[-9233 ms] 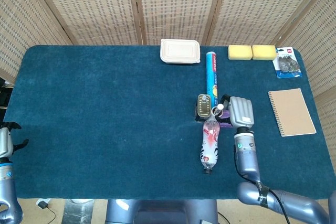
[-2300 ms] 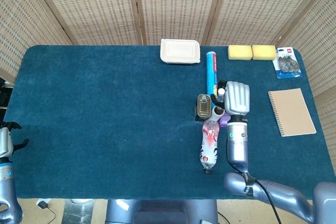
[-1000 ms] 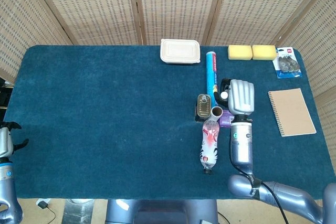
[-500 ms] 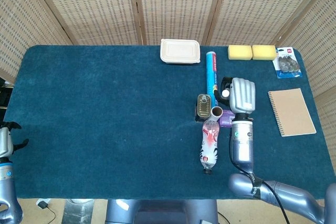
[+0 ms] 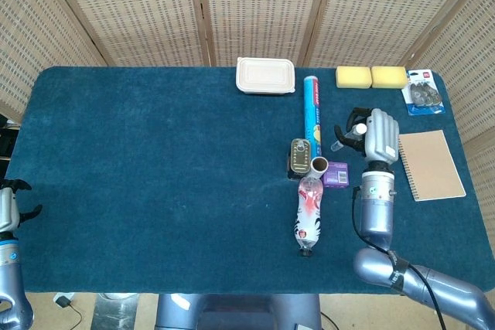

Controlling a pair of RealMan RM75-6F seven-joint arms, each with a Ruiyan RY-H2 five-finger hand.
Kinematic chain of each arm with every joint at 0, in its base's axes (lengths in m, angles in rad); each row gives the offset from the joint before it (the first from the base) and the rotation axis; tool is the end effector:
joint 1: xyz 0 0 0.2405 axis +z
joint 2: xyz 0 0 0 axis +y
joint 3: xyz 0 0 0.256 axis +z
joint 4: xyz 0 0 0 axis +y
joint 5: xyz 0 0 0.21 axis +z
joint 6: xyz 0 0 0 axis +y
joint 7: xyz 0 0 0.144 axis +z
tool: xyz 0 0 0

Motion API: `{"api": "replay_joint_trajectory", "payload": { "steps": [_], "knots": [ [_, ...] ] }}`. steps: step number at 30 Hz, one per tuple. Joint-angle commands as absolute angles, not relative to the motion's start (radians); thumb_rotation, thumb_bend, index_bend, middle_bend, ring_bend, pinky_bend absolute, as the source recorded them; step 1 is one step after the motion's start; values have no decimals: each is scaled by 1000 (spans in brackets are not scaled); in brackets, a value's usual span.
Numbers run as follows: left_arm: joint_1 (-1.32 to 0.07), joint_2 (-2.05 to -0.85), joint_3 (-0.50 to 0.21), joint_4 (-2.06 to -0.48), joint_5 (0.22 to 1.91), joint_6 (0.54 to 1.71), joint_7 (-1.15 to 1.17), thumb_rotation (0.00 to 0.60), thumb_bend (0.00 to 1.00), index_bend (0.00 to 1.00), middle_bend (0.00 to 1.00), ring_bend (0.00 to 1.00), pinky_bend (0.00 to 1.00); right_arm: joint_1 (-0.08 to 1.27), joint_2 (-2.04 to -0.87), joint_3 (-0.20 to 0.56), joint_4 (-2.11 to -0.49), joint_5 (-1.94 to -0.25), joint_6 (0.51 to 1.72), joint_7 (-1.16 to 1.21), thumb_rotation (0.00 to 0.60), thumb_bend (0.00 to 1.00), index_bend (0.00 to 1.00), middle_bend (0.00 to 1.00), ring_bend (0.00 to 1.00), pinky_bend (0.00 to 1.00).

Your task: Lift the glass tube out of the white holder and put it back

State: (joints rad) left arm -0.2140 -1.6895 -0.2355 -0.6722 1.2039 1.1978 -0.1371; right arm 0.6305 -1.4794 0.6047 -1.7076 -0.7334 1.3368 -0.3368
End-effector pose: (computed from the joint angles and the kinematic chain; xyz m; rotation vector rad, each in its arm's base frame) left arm -0.4339 0.2489 0.0898 -1.0653 -0.9445 -0.6399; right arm -0.1426 -0.3793 0.1142 0.9511 -1.2102 1.2822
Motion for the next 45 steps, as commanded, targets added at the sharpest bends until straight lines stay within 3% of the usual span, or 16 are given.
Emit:
{"api": "replay_joint_trajectory", "payload": {
  "steps": [1, 6, 13, 19, 24, 31, 36, 39, 45],
  "knots": [
    [-214, -1690, -236, -672, 1204, 1198, -136, 600, 153, 453, 419, 234, 316, 605, -1418, 640, -1736, -675, 1289, -307, 600, 361, 785, 1000, 1000, 862],
    [-214, -1690, -236, -673, 1203, 1198, -134, 600, 153, 453, 419, 234, 316, 569, -1317, 669, -1767, -613, 1238, -279, 600, 364, 786, 1000, 1000, 866],
    [-214, -1690, -236, -674, 1203, 1199, -134, 600, 153, 453, 420, 234, 316, 508, -1244, 575, -1937, -780, 1247, -234, 600, 367, 783, 1000, 1000, 866],
    [-214, -1689, -235, -672, 1205, 1198, -142, 600, 153, 453, 419, 234, 316, 550, -1287, 590, -1828, -666, 1261, -227, 600, 370, 783, 1000, 1000, 867],
    [-216, -1690, -236, -672, 1203, 1196, -134, 600, 153, 453, 419, 234, 316, 518, -1250, 508, -1919, -810, 1237, -190, 600, 371, 784, 1000, 1000, 867],
    [-214, -1689, -235, -671, 1205, 1198, -141, 600, 152, 453, 419, 234, 316, 596, -1290, 559, -1742, -685, 1301, -289, 600, 371, 784, 1000, 1000, 867],
    [-216, -1690, -236, -672, 1203, 1197, -134, 600, 153, 453, 419, 235, 316, 558, -1220, 455, -1867, -850, 1216, -246, 600, 371, 784, 1000, 1000, 863],
    [-214, -1690, -236, -673, 1204, 1200, -136, 600, 153, 453, 419, 234, 316, 551, -1175, 405, -1833, -938, 1171, -249, 600, 369, 784, 1000, 1000, 863],
    [-213, -1690, -235, -672, 1205, 1200, -138, 600, 153, 453, 419, 234, 316, 558, -1194, 472, -1753, -807, 1186, -182, 600, 365, 784, 1000, 1000, 866]
  ]
}}
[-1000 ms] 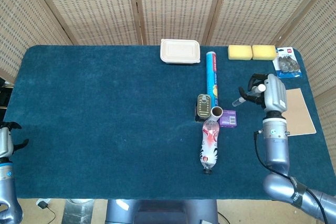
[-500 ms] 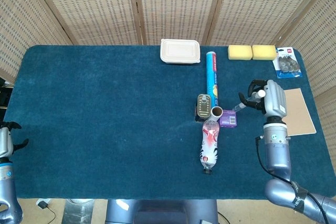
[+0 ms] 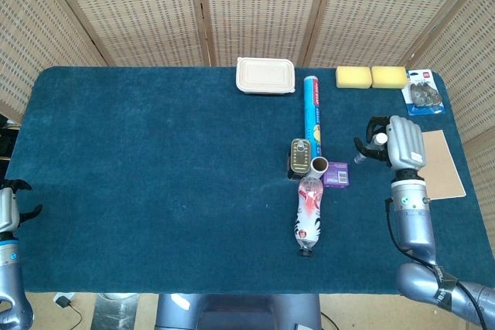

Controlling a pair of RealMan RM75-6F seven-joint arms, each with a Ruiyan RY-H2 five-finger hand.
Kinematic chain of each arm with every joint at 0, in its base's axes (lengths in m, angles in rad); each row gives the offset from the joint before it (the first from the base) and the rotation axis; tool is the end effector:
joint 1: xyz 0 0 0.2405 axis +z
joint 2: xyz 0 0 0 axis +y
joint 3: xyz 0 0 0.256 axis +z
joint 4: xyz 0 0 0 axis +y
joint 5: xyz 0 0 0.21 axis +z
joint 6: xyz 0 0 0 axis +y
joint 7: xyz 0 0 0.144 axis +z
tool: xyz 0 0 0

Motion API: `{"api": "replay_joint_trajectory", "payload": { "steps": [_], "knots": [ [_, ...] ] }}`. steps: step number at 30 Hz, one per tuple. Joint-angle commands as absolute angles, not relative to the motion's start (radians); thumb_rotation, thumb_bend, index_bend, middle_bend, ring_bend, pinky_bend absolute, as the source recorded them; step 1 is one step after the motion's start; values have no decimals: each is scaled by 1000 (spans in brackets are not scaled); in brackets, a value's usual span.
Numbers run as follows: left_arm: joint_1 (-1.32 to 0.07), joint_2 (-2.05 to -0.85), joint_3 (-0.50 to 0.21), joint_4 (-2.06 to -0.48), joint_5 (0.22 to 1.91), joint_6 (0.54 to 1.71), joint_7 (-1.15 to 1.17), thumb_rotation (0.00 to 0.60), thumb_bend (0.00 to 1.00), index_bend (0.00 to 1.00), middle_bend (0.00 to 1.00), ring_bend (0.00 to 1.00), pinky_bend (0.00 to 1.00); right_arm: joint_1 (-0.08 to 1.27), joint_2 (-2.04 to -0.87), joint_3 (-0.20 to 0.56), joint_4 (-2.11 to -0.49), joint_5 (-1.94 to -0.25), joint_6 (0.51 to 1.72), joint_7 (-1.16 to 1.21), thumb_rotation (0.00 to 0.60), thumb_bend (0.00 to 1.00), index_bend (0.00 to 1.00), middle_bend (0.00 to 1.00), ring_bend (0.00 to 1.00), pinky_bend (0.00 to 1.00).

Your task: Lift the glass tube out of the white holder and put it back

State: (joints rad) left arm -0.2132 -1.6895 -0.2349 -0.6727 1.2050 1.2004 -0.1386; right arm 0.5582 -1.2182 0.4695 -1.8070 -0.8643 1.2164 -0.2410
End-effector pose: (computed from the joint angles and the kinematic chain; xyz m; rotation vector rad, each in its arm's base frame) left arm -0.4337 0.2486 0.0899 -1.0653 -0.9436 -0.6421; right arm -0.1670 -0.3580 0.1522 1.1924 -1.0950 1.2024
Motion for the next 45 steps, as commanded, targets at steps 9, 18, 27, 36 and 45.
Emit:
{"api": "replay_joint_trajectory", "payload": {
  "steps": [9, 18, 27, 36, 45],
  "knots": [
    [-213, -1690, -236, -674, 1203, 1201, -133, 600, 153, 453, 419, 234, 316, 517, -1081, 391, -1809, -985, 1109, -94, 600, 363, 784, 1000, 1000, 867],
    [-216, -1690, -237, -673, 1202, 1196, -127, 600, 152, 453, 419, 234, 317, 515, -1101, 382, -1838, -972, 1113, -50, 600, 364, 784, 1000, 1000, 870],
    [-213, -1689, -236, -675, 1203, 1201, -131, 600, 153, 453, 419, 234, 316, 472, -1056, 216, -1830, -1350, 1099, -40, 600, 361, 783, 1000, 1000, 871],
    [-215, -1690, -237, -674, 1202, 1197, -130, 600, 153, 453, 419, 234, 316, 598, -1233, 388, -1438, -1018, 1124, -209, 600, 361, 784, 1000, 1000, 873],
    [-213, -1689, -236, -678, 1202, 1202, -130, 600, 153, 453, 419, 234, 316, 513, -1085, 209, -1797, -1330, 1171, -222, 600, 360, 784, 1000, 1000, 872]
  ]
}}
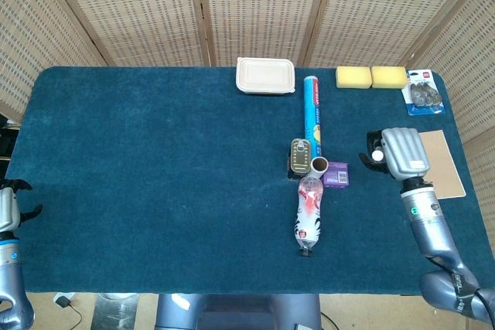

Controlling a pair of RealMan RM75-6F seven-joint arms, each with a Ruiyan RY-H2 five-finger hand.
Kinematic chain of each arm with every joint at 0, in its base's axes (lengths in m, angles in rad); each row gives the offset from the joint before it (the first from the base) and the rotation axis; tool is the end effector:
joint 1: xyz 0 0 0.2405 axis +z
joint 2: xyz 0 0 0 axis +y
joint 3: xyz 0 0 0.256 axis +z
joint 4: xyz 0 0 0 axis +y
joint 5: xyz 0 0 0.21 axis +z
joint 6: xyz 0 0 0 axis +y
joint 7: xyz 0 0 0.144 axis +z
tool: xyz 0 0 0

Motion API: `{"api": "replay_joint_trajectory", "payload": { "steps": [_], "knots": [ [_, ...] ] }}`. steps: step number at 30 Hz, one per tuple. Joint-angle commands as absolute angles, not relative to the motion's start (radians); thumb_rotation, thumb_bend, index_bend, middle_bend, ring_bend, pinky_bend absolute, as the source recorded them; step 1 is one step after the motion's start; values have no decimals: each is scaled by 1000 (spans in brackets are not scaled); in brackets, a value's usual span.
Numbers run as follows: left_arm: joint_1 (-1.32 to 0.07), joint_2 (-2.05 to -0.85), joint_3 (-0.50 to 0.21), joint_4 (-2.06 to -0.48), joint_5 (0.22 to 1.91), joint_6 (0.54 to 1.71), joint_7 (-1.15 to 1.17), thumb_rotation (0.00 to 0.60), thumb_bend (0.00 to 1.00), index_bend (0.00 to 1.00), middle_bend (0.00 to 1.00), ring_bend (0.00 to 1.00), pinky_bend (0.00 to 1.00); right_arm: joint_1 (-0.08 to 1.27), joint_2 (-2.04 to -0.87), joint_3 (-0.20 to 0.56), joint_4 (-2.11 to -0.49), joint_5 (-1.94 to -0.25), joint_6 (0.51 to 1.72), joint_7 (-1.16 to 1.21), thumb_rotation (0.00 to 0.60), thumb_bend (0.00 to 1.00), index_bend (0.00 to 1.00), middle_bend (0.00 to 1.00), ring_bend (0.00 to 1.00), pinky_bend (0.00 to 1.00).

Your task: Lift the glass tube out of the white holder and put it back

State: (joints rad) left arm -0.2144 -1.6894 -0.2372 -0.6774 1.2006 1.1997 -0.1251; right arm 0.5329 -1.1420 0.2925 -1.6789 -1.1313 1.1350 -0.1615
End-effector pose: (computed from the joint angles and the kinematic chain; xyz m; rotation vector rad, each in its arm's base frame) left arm -0.4331 0.2492 0.0895 -1.0652 -0.9405 -0.6352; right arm -0.2053 -0.3445 0.1491 1.4667 -0.9010 1.0334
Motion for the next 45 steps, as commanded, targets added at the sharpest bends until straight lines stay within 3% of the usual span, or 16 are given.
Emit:
{"api": "replay_joint_trajectory", "payload": {
  "steps": [1, 6, 10, 13, 16, 20, 28, 30, 32, 34, 38, 41, 45],
  "knots": [
    [-213, -1689, -235, -677, 1204, 1203, -133, 600, 154, 453, 419, 234, 316, 516, -1089, 223, -1769, -1307, 1177, -233, 600, 360, 784, 1000, 1000, 873],
    [-214, -1689, -235, -673, 1205, 1199, -138, 600, 153, 453, 419, 234, 316, 574, -1153, 355, -1554, -1022, 1129, -229, 600, 359, 784, 1000, 1000, 874],
    [-216, -1690, -235, -672, 1204, 1196, -134, 600, 153, 453, 419, 234, 316, 616, -1205, 414, -1455, -880, 1126, -272, 600, 360, 784, 1000, 1000, 876],
    [-218, -1690, -237, -673, 1202, 1194, -128, 600, 153, 453, 419, 235, 316, 595, -1196, 383, -1566, -952, 1160, -259, 600, 360, 784, 1000, 1000, 876],
    [-217, -1690, -237, -675, 1201, 1196, -124, 600, 153, 453, 419, 234, 316, 550, -1132, 265, -1740, -1192, 1170, -238, 600, 360, 784, 1000, 1000, 876],
    [-214, -1689, -236, -677, 1203, 1201, -129, 600, 153, 453, 419, 234, 316, 520, -1075, 172, -1788, -1364, 1166, -229, 600, 358, 784, 1000, 1000, 876],
    [-216, -1689, -235, -672, 1205, 1198, -136, 600, 153, 453, 419, 234, 316, 609, -1192, 390, -1399, -889, 1102, -235, 600, 358, 784, 1000, 1000, 878],
    [-217, -1690, -236, -672, 1203, 1196, -132, 600, 154, 453, 419, 234, 316, 632, -1225, 415, -1371, -822, 1107, -271, 600, 359, 784, 1000, 1000, 878],
    [-218, -1691, -237, -673, 1201, 1195, -124, 600, 153, 453, 419, 234, 316, 617, -1228, 393, -1463, -894, 1164, -264, 600, 359, 784, 1000, 1000, 878],
    [-218, -1691, -239, -675, 1198, 1196, -118, 600, 153, 453, 419, 234, 316, 553, -1182, 285, -1643, -1118, 1249, -262, 600, 359, 784, 1000, 1000, 878],
    [-214, -1690, -238, -680, 1199, 1201, -120, 600, 153, 453, 419, 234, 316, 515, -1123, 160, -1749, -1337, 1261, -283, 600, 357, 783, 1000, 1000, 877],
    [-212, -1688, -236, -678, 1203, 1202, -134, 600, 153, 453, 419, 234, 316, 508, -1096, 201, -1707, -1260, 1249, -221, 600, 357, 784, 1000, 1000, 878],
    [-216, -1688, -233, -672, 1207, 1196, -141, 600, 153, 453, 419, 234, 316, 562, -1128, 329, -1534, -1019, 1194, -233, 600, 356, 784, 1000, 1000, 880]
  ]
}}
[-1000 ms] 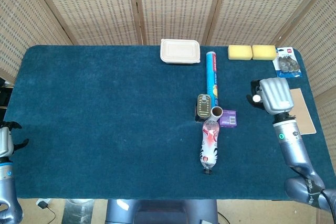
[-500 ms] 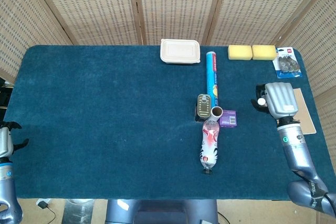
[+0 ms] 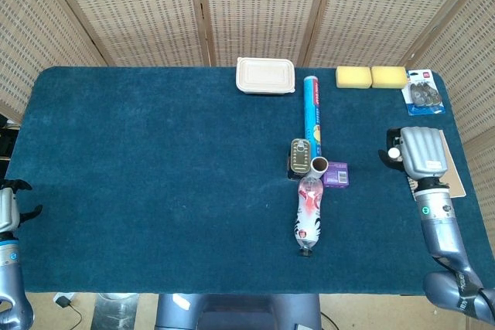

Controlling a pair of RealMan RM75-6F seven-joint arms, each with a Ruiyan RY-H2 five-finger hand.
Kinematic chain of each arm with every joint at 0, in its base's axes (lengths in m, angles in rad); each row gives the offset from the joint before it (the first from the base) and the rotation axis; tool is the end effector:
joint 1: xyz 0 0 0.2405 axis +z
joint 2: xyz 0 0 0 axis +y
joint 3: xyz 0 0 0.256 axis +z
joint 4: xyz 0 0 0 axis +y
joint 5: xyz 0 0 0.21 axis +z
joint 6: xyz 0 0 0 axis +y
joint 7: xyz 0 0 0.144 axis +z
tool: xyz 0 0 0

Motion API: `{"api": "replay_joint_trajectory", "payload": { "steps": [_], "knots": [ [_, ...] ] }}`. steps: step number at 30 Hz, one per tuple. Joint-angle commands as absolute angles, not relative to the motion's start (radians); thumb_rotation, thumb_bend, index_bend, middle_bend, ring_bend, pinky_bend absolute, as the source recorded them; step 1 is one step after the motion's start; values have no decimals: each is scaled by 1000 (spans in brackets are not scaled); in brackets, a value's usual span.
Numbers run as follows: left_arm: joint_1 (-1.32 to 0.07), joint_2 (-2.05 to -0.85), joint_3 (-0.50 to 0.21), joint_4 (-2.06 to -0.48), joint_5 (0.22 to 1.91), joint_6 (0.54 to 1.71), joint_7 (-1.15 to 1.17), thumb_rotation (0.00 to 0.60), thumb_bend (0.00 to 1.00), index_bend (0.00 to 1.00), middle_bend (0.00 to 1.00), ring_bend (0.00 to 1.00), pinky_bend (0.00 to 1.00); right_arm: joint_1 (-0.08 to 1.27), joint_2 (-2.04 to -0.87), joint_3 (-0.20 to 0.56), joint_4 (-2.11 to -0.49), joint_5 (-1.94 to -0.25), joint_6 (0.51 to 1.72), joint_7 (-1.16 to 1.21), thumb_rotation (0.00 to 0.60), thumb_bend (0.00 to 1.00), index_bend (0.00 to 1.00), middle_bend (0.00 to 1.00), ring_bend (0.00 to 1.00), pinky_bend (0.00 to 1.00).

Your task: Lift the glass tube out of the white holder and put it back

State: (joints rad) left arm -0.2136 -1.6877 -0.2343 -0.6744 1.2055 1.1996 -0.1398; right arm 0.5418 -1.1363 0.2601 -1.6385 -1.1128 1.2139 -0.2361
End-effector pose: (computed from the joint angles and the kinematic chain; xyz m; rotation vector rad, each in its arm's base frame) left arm -0.4336 0.2488 0.0901 -1.0665 -0.9445 -0.6431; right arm -0.2169 -0.3462 0.1629 1.4246 -0.7778 0.9617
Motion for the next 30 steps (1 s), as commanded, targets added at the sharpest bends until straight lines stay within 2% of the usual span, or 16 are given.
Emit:
{"api": "replay_joint_trajectory", "payload": {
  "steps": [1, 4, 6, 10, 13, 16, 18, 20, 22, 30],
  "knots": [
    [-218, -1688, -234, -670, 1207, 1194, -141, 600, 153, 454, 419, 234, 316, 589, -1141, 367, -1476, -935, 1165, -258, 600, 356, 784, 1000, 1000, 880],
    [-219, -1689, -235, -670, 1206, 1193, -137, 600, 153, 453, 419, 234, 316, 616, -1157, 422, -1457, -842, 1164, -276, 600, 356, 784, 1000, 1000, 880],
    [-220, -1690, -236, -671, 1204, 1192, -130, 600, 154, 453, 419, 234, 316, 609, -1147, 410, -1536, -881, 1179, -272, 600, 357, 784, 1000, 1000, 880],
    [-218, -1690, -238, -676, 1200, 1195, -119, 600, 154, 453, 419, 234, 316, 537, -1068, 267, -1793, -1151, 1181, -233, 600, 357, 783, 1000, 1000, 880],
    [-216, -1690, -237, -678, 1201, 1199, -121, 600, 153, 453, 419, 235, 316, 512, -1030, 210, -1839, -1268, 1190, -250, 600, 355, 784, 1000, 1000, 880],
    [-215, -1689, -236, -677, 1203, 1201, -126, 600, 152, 453, 419, 234, 316, 511, -1055, 251, -1785, -1218, 1242, -274, 600, 355, 784, 1000, 1000, 880],
    [-215, -1689, -235, -676, 1204, 1200, -131, 600, 152, 453, 419, 234, 316, 522, -1097, 320, -1682, -1087, 1261, -263, 600, 355, 784, 1000, 1000, 880],
    [-216, -1689, -235, -674, 1204, 1198, -133, 600, 153, 454, 419, 234, 316, 547, -1136, 356, -1604, -1009, 1261, -294, 600, 356, 784, 1000, 1000, 880],
    [-218, -1689, -236, -672, 1203, 1195, -132, 600, 154, 454, 419, 234, 316, 561, -1162, 361, -1570, -991, 1264, -319, 600, 356, 784, 1000, 1000, 880],
    [-217, -1689, -236, -676, 1202, 1198, -126, 600, 153, 453, 419, 234, 316, 539, -1117, 331, -1726, -1043, 1186, -194, 600, 355, 784, 1000, 1000, 880]
  ]
}}
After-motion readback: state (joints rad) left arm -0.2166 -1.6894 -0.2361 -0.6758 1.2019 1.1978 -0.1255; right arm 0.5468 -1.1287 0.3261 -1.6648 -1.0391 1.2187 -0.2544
